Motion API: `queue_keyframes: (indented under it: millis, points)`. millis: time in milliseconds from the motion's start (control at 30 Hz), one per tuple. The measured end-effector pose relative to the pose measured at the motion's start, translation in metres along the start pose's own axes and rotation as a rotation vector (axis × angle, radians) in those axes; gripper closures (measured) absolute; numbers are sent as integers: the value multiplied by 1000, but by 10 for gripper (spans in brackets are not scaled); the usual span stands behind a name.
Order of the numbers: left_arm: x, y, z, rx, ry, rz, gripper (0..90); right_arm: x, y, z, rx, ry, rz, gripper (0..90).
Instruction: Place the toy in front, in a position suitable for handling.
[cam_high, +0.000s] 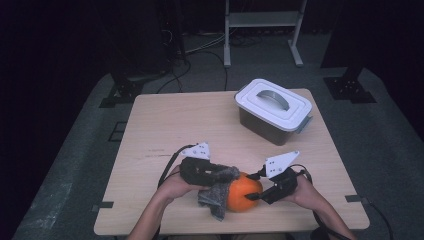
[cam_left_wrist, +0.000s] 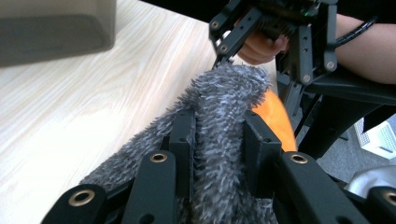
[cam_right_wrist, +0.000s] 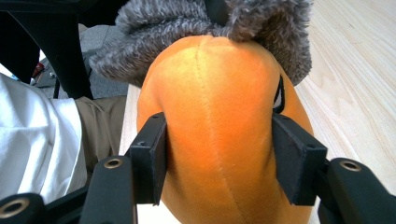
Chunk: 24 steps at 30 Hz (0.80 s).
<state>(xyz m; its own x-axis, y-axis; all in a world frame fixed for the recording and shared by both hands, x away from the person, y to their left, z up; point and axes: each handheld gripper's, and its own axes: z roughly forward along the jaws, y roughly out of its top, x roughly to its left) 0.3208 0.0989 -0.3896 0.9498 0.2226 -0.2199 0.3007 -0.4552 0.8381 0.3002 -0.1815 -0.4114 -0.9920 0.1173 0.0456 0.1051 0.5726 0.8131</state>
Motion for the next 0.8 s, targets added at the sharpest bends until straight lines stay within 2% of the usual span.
queue_keyframes:
  millis: [233, 367, 533, 633, 800]
  points:
    - [4, -7, -3, 9, 12, -12, 681, 3, 0, 0, 10, 12, -22, 414]
    - [3, -5, -2, -8, -9, -14, 683, 2, 0, 1, 4, 13, -15, 415]
    - [-8, 13, 4, -21, -50, 39, 683, 5, 3, 6, 8, 18, -28, 414]
    - [-14, 22, 10, -5, -53, 70, 683, 5, 4, 8, 6, 17, -32, 411]
    - [-11, 21, 15, 2, -63, 56, 683, 5, 2, 5, 5, 10, -24, 411]
